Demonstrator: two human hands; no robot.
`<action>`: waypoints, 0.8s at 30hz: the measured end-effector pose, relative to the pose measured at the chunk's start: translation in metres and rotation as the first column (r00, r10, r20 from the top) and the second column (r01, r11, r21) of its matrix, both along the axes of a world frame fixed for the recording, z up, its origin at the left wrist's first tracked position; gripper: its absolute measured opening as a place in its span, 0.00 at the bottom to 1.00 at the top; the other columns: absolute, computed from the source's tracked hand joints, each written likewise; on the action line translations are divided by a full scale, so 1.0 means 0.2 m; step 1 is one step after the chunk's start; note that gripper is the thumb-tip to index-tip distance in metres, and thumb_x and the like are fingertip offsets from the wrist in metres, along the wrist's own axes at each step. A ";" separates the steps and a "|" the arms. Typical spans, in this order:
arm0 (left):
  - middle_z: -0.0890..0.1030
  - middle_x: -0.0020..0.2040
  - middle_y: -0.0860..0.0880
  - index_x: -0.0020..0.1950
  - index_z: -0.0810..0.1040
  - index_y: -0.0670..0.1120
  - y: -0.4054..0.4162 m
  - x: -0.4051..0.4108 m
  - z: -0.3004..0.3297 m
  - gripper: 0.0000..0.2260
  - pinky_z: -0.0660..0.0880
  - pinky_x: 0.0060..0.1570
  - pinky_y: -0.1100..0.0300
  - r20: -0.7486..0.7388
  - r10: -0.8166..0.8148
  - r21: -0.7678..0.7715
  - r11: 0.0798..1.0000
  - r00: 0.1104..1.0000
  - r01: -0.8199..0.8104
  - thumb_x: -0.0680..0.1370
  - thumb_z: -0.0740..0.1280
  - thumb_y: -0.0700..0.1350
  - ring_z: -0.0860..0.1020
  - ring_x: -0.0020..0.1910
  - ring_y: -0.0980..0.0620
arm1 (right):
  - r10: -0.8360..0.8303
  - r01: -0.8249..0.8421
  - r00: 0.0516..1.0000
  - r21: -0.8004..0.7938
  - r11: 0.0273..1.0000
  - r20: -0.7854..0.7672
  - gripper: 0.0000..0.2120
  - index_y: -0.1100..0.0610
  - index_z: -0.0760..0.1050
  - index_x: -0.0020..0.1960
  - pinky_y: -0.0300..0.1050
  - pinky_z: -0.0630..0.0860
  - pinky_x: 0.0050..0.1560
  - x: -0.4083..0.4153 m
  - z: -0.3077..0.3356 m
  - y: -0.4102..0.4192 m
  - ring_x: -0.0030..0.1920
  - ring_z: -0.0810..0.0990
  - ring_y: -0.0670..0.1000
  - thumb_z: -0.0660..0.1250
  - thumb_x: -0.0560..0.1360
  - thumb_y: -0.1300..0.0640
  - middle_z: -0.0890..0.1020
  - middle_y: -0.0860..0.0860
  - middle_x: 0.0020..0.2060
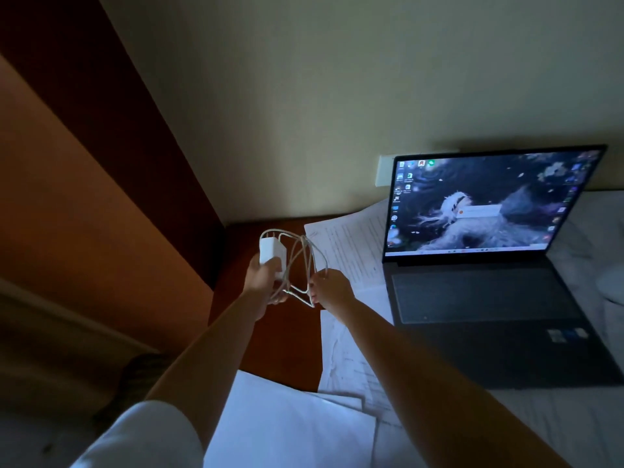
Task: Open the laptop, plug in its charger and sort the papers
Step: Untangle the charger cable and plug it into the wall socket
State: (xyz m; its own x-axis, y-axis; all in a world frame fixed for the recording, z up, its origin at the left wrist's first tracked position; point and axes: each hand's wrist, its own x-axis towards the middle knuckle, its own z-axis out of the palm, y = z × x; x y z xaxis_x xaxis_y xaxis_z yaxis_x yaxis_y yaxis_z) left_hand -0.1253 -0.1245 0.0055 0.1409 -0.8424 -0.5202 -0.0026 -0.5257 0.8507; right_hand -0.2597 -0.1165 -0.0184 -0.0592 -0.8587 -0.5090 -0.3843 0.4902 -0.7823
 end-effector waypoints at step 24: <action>0.75 0.56 0.42 0.66 0.67 0.45 0.79 0.09 -0.15 0.32 0.79 0.46 0.50 0.398 -0.118 0.002 0.992 0.910 0.128 0.63 0.70 0.46 0.77 0.53 0.42 | 0.188 -0.243 0.843 -0.045 0.969 -0.504 0.17 0.58 0.70 0.66 0.43 0.72 0.59 -0.08 0.10 0.93 0.61 0.75 0.55 0.58 0.78 0.60 0.75 0.55 0.64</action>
